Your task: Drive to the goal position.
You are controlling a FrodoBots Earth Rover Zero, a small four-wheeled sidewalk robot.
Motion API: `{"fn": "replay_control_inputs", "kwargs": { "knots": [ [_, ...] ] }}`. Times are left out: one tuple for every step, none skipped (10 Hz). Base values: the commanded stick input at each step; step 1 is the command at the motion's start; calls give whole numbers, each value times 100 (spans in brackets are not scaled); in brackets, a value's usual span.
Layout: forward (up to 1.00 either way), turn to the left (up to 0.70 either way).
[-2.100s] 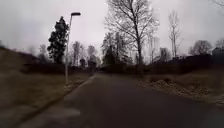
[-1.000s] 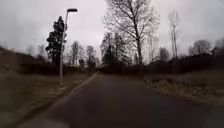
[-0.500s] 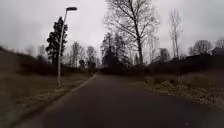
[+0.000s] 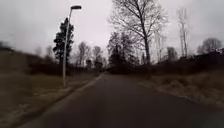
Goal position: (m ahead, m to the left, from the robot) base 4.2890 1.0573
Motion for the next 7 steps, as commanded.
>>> {"fn": "replay_control_inputs", "kwargs": {
  "knots": [
    [45,0],
    [45,0],
    [45,0],
    [45,0],
    [45,0],
    [45,0],
    [45,0]
  ]
}}
